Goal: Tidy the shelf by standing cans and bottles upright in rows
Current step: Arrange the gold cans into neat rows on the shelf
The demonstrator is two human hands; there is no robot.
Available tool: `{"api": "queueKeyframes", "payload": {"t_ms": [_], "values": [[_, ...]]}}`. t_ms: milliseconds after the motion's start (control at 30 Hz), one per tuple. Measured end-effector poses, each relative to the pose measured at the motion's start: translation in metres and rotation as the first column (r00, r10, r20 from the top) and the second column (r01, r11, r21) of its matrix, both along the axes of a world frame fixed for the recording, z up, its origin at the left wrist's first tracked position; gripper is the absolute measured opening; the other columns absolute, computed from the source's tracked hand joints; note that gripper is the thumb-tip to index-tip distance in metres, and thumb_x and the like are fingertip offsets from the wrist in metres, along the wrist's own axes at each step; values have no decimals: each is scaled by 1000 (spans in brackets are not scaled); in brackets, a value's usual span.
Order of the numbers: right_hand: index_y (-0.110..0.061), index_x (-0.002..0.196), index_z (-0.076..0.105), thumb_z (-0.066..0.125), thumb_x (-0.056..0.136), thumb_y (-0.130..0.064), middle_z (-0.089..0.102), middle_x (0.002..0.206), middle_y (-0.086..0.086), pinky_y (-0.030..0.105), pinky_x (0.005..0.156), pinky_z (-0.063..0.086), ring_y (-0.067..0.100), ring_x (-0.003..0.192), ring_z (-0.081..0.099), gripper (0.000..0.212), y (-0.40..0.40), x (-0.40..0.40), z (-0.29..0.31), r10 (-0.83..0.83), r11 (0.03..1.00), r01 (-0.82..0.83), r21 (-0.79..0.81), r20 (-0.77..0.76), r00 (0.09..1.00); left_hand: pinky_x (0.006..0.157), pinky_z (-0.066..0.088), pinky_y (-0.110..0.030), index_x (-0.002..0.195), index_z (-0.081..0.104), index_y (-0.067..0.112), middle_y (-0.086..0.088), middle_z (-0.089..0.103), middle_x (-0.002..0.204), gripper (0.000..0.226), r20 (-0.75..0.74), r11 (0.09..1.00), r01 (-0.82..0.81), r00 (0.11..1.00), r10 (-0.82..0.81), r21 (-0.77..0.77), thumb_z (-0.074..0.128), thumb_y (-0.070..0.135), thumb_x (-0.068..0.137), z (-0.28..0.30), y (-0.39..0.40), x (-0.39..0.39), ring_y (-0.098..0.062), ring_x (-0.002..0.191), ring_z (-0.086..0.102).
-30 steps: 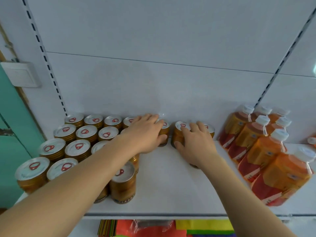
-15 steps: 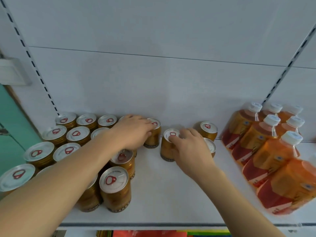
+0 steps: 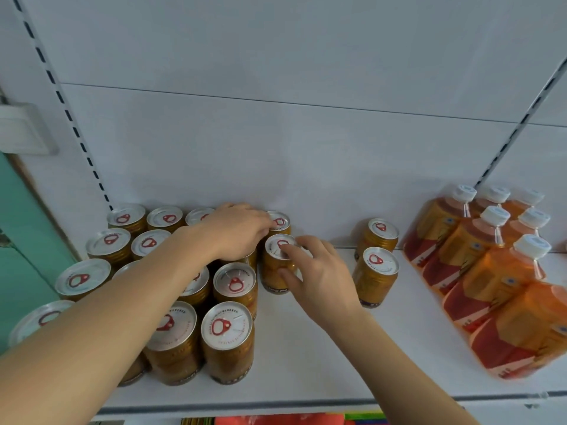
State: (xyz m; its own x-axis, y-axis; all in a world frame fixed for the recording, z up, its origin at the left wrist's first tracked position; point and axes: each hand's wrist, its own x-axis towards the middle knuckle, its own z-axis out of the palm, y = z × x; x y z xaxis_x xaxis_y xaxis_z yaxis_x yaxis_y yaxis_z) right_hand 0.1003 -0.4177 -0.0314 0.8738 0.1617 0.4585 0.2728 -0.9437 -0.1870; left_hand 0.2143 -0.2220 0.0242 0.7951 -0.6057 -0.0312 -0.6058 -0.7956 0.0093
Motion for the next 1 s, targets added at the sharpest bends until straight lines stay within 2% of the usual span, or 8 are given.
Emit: {"api": "queueKeyframes", "payload": {"t_ms": [133,300,467,567,633,733,867,1000], "values": [[-17,121,73,83,88,-30,66,122,10,44,76,60,32,99,66,37,7,3,-7,0,1000,-1,23,55,998,122,33,-44,157,48,27,4,45,163,46,-103,996,-7,995,-3,-90,35,40,114,4,0,-4,-20,150,37],[-16,124,72,82,89,-29,65,123,12,46,74,61,34,98,66,39,9,4,-13,-2,999,-1,34,82,997,121,34,-48,156,47,28,5,43,163,51,-63,997,-2,998,-3,-76,41,50,110,-4,-1,-5,-22,150,35],[-23,145,62,64,101,-50,59,145,10,48,101,55,33,131,56,51,-7,-7,-4,-4,1000,4,7,46,999,119,36,-51,154,48,28,2,44,160,51,-52,997,-17,999,13,-69,46,49,108,3,-6,-7,-24,148,36],[-15,139,67,61,102,-47,63,136,13,47,101,52,36,125,58,49,-45,-14,5,-84,992,70,106,132,988,119,35,-50,155,47,26,0,43,161,50,-3,992,14,1000,-14,-124,45,45,108,15,-26,-12,-24,148,37],[-11,135,70,64,101,-39,66,131,14,48,103,50,39,122,59,44,-79,-15,13,-152,986,140,87,164,975,120,34,-47,155,47,23,0,45,160,52,18,986,78,997,-76,-147,45,45,109,22,-51,-19,-24,147,38],[-16,143,65,63,104,-29,61,142,12,50,115,41,39,135,51,41,-129,-13,34,-260,965,260,28,-6,965,122,32,-45,157,44,22,-5,42,163,53,44,974,180,984,-175,-138,46,44,109,27,-95,-36,-28,150,37],[-33,160,44,47,108,-24,43,162,1,45,125,30,30,153,32,53,-169,-1,48,-206,979,198,-57,-279,938,127,23,-50,167,22,26,-9,9,176,64,-11,968,241,970,-242,-77,41,49,110,25,-143,-64,-33,160,17],[-34,164,34,54,105,-14,34,167,4,45,124,32,34,154,32,66,-175,22,47,-183,981,142,-131,-397,900,115,38,-54,155,40,24,-7,30,164,59,-59,966,259,964,-259,-4,45,55,106,2,-168,-76,-35,146,37]]}}
